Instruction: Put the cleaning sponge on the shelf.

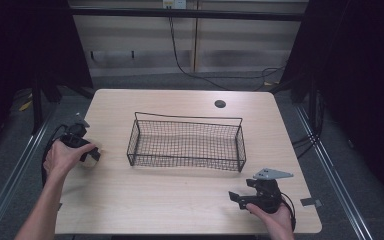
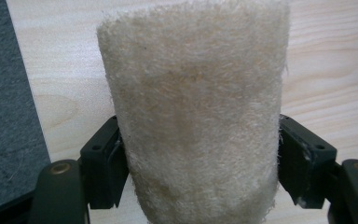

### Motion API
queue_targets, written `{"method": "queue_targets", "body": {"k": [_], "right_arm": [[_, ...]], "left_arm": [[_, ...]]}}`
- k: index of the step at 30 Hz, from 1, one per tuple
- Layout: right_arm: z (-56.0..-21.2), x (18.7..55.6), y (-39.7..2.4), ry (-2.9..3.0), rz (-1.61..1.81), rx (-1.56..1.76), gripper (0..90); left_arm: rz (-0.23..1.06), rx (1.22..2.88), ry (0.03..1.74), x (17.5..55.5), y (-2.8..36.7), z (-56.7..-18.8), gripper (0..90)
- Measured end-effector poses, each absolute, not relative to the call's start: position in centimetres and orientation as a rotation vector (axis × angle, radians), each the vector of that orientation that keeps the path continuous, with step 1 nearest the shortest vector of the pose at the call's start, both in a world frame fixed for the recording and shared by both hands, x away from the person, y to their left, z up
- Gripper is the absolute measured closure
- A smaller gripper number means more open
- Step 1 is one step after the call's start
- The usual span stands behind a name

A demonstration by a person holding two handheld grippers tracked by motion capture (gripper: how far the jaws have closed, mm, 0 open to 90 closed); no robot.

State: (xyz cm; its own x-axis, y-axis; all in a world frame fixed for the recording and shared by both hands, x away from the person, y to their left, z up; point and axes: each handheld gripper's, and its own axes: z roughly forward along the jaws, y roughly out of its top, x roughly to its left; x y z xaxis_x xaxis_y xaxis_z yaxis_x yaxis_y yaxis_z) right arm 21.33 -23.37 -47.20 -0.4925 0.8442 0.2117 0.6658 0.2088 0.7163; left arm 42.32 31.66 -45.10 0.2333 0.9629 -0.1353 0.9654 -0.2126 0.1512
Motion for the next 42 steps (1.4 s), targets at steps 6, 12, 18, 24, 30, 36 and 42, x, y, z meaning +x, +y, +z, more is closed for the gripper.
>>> {"method": "queue_targets", "body": {"k": [6,12,18,24,30,36,42], "right_arm": [[-47.2,21.3,-23.3,2.261,1.152,1.442,15.9],[-47.2,21.3,-23.3,2.26,1.156,1.432,15.9],[-47.2,21.4,-23.3,2.259,1.153,1.44,15.9],[-47.2,21.4,-23.3,2.258,1.156,1.44,15.9],[-47.2,21.3,-23.4,2.253,1.161,1.445,15.6],[-47.2,21.4,-23.3,2.257,1.162,1.44,15.6],[-47.2,21.4,-23.4,2.255,1.164,1.44,15.6]], "left_arm": [[-0.047,2.296,1.798,42.1,31.8,-44.6,28.1],[-0.058,2.309,1.773,41.9,31.8,-44.4,28.2],[-0.07,2.277,1.797,41.6,31.8,-43.6,28.3],[-0.094,2.272,1.743,41.4,31.4,-42.9,28.4],[-0.109,2.254,1.717,41.0,31.2,-42.1,28.4],[-0.131,2.205,1.712,40.8,31.4,-41.7,28.4],[-0.175,2.179,1.663,40.5,31.3,-40.6,28.4]]}}
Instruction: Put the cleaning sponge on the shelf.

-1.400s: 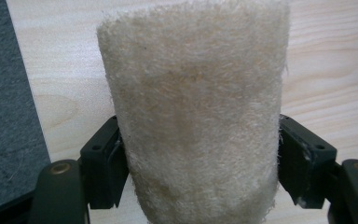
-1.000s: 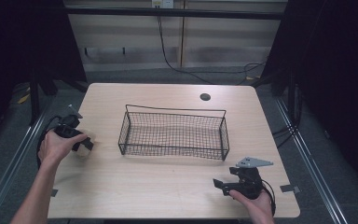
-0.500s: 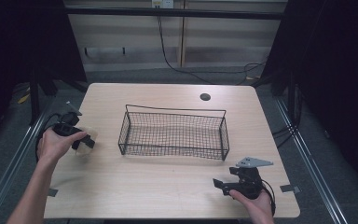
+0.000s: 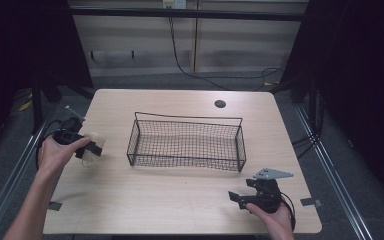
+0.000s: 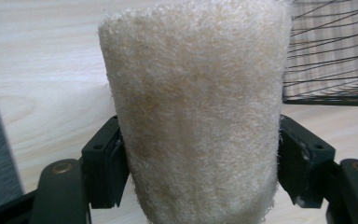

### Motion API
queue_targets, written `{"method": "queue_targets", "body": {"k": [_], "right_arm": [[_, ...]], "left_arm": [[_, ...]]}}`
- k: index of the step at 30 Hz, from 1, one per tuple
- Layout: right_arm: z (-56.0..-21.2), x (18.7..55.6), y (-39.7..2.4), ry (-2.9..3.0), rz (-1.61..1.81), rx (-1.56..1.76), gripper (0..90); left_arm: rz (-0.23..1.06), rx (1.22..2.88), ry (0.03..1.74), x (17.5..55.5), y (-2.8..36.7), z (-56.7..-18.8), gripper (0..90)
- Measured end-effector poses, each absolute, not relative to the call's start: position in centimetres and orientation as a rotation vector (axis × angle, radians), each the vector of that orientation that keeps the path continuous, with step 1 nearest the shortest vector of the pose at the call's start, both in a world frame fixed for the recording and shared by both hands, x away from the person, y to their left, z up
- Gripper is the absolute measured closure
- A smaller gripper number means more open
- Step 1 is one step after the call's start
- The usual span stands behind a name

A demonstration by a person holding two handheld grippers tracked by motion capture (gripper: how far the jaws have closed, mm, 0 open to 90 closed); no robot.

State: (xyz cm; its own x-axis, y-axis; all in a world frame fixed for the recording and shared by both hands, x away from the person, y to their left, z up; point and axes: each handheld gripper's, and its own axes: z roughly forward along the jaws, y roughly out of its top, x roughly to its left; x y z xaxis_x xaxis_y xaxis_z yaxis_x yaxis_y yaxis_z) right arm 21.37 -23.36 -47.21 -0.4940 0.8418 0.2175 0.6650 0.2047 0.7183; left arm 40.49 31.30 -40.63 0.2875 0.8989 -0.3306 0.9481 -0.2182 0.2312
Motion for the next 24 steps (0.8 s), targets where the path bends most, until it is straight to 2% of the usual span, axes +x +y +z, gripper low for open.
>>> {"method": "queue_targets", "body": {"k": [18,24], "right_arm": [[-47.2,21.3,-23.3,2.26,1.162,1.437,15.5],[-47.2,21.3,-23.3,2.261,1.16,1.438,15.5]], "left_arm": [[-0.128,2.249,1.595,40.4,30.5,-38.3,28.4],[-0.089,2.263,1.62,40.4,30.0,-37.4,28.3]]}}
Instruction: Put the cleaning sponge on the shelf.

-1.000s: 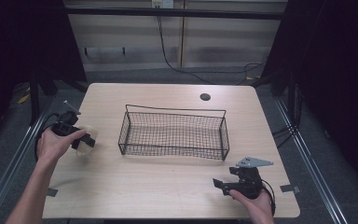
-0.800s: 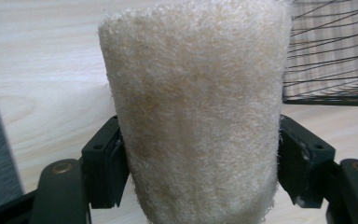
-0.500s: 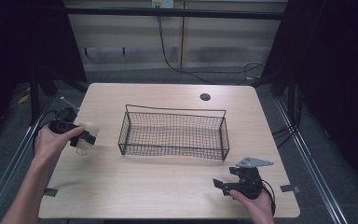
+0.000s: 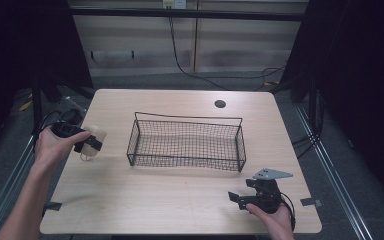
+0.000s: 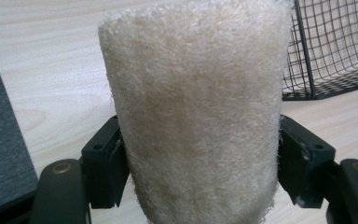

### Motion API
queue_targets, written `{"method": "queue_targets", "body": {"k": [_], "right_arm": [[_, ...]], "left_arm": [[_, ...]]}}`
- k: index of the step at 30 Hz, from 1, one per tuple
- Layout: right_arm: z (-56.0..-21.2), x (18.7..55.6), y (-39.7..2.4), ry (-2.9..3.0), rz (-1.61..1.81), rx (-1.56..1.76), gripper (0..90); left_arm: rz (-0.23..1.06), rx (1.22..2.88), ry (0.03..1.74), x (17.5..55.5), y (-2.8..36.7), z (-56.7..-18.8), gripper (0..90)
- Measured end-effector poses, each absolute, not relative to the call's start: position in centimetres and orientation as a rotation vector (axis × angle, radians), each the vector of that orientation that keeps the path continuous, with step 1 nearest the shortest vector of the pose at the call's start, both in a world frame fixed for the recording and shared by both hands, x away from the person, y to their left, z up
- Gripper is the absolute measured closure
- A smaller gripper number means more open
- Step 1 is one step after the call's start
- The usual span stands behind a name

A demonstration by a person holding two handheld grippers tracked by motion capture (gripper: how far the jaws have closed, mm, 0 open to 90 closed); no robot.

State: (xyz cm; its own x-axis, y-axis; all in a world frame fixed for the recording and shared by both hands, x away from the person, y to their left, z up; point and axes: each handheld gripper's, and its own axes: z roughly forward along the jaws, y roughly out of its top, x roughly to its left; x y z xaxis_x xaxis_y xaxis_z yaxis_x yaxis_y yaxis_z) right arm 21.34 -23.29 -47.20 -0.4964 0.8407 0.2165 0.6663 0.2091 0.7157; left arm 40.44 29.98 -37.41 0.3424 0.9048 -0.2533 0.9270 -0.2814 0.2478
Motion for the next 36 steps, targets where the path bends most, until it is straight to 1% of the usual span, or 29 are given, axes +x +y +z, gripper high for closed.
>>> {"method": "queue_targets", "body": {"k": [9,15,19,36], "right_arm": [[-47.2,21.3,-23.3,2.263,1.162,1.436,15.5],[-47.2,21.3,-23.3,2.263,1.162,1.436,15.5],[-47.2,21.3,-23.3,2.263,1.163,1.431,15.5],[-47.2,21.3,-23.3,2.267,1.16,1.438,15.5]], "left_arm": [[-0.091,2.297,1.61,40.7,28.9,-36.3,28.4],[-0.067,2.329,1.58,40.8,27.8,-35.4,28.4],[-0.042,2.328,1.596,40.8,26.8,-35.2,28.4],[-0.03,2.38,1.504,40.7,23.1,-33.3,28.3]]}}
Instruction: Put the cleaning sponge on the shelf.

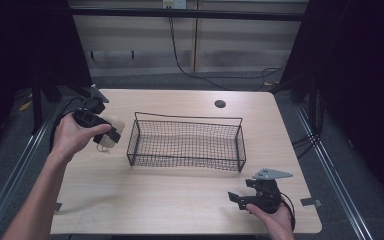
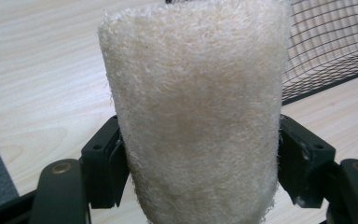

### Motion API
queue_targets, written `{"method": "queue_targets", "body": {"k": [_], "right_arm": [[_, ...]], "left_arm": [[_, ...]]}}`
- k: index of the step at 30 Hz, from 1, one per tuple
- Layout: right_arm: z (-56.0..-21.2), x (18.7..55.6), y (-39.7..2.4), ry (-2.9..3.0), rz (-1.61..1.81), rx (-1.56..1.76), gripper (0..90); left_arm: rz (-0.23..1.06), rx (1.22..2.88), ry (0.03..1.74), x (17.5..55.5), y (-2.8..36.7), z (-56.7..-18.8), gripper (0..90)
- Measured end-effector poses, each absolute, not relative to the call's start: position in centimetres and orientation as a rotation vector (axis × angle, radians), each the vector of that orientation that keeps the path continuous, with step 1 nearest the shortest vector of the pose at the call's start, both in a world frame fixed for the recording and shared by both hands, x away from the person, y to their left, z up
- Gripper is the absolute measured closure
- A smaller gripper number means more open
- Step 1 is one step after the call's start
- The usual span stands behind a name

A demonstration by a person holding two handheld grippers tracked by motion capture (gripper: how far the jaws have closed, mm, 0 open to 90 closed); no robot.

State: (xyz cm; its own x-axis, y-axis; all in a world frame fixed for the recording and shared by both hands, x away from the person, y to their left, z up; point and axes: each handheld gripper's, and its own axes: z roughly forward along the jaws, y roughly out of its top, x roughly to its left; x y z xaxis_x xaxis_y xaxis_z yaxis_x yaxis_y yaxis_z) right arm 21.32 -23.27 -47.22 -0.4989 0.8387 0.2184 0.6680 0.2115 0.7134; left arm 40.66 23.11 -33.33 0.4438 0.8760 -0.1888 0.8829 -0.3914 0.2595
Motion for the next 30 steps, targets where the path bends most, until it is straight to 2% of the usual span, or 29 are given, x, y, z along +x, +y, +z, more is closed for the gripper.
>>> {"method": "queue_targets", "body": {"k": [30], "right_arm": [[-47.1,21.2,-23.2,2.27,1.16,1.435,15.6]], "left_arm": [[-0.035,2.368,1.477,40.8,17.2,-31.5,28.3]]}}
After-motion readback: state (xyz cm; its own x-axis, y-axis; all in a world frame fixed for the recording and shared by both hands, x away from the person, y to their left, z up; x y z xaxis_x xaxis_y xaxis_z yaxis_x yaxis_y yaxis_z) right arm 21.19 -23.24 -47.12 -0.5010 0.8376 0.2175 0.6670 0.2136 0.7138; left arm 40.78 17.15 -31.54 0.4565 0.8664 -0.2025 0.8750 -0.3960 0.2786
